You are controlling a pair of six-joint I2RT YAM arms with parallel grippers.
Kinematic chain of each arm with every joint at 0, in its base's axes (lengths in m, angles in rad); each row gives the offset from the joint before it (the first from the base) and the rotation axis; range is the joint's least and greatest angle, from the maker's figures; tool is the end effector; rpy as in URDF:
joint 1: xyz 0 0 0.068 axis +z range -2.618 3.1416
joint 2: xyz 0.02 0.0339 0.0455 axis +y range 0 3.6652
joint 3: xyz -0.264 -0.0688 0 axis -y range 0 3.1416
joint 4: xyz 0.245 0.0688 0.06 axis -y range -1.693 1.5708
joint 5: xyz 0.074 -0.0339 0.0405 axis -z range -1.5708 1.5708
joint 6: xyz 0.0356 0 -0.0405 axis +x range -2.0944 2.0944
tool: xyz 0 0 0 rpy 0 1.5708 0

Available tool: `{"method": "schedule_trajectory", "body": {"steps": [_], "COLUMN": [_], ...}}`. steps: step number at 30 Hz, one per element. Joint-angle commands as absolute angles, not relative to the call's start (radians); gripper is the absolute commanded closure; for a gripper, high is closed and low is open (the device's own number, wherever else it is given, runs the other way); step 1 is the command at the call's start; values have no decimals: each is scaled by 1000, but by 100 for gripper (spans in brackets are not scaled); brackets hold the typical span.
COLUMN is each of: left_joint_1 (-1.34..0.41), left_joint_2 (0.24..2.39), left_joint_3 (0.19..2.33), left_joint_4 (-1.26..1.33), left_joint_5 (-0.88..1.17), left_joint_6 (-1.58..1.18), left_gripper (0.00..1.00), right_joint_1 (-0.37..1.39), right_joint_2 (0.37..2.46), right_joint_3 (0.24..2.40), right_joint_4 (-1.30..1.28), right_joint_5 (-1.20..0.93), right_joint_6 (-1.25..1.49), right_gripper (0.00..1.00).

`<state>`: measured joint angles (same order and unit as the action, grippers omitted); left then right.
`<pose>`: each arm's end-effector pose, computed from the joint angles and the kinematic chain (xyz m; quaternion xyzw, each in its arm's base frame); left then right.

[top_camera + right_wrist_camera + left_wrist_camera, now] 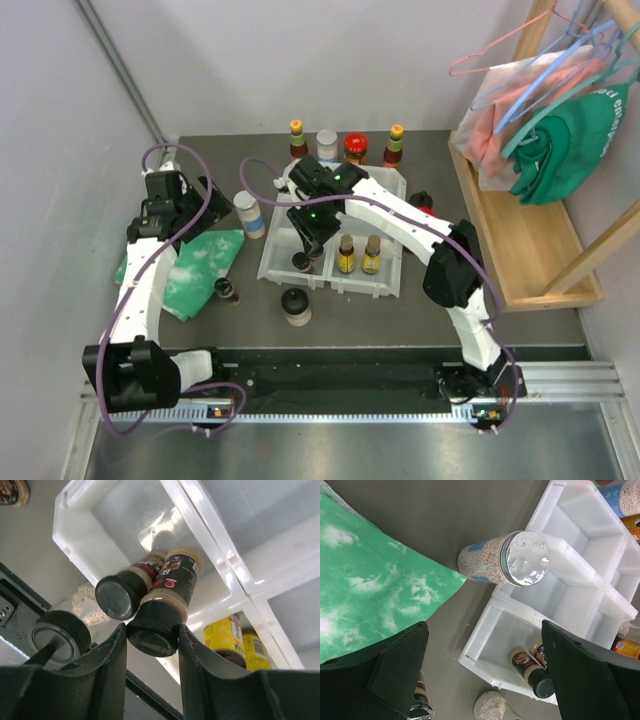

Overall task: Organize the condiment bottles
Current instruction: Move the bottle to the storage box, then pick up the bottle from the center of the board.

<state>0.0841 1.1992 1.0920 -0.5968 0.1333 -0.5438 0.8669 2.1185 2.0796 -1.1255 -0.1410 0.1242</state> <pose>0.2569 0.0169 0.3222 -0.2530 0.8699 -0.1543 0.3942 0.2860 0.3446 0.2890 -0.3678 0.9052 0.1564 0.1443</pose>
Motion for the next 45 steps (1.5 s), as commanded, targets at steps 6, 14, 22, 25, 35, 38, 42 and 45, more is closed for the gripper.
{"method": "schedule_trajectory", "body": {"steps": [6, 14, 22, 25, 35, 38, 42, 45], "left_joint_1": [80, 80, 80, 80, 80, 78, 80, 75], "left_joint_2": [1178, 1183, 1187, 1189, 1192, 1189, 1174, 1138], "left_joint_3": [1091, 1088, 1085, 1085, 1085, 1088, 1101, 1114], "left_joint_4": [-554, -548, -542, -541, -541, -549, -578, -636], "left_joint_5": [120, 127, 130, 132, 132, 132, 114, 43], "left_joint_6": [-534, -537, -537, -537, -535, -532, -529, -537], "left_gripper": [1, 1, 1, 1, 1, 1, 1, 1], "right_joint_1": [858, 833, 812, 805, 799, 798, 792, 778], "right_joint_2": [2172, 2209, 2224, 2226, 2221, 2204, 2139, 2059], "right_joint_3": [2203, 2236, 2241, 2241, 2252, 2253, 2246, 2194], "right_joint_4": [-1147, -1157, -1157, -1154, -1143, -1137, -1109, -1065], "right_joint_5": [-129, -129, -121, -121, -120, -109, -74, -3], "right_joint_6": [109, 104, 106, 109, 117, 126, 149, 213], "right_gripper": [93, 83, 61, 47, 31, 30, 28, 27]}}
